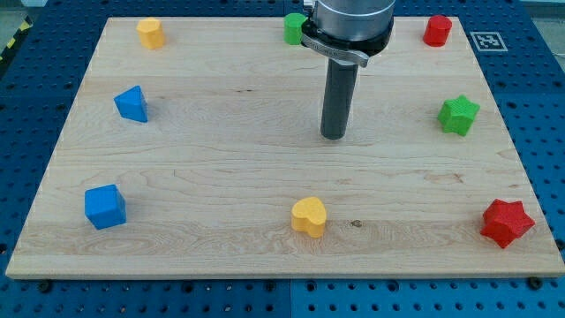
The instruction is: Point your arm towards bottom right
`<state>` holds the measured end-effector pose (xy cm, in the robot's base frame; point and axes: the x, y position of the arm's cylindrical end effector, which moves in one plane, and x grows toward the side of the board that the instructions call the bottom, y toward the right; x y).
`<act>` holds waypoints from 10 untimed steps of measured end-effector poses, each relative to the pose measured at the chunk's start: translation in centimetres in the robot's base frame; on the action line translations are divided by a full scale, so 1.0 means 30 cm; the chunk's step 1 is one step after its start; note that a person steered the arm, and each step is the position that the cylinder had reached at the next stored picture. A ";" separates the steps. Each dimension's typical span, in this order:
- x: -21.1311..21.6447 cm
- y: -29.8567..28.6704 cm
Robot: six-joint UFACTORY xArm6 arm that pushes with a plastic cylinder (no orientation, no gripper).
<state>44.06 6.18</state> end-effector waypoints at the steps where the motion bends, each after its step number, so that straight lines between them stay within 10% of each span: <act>1: -0.009 0.000; 4: -0.011 0.023; 7: 0.103 0.555; 10: 0.513 0.926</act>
<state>59.45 33.96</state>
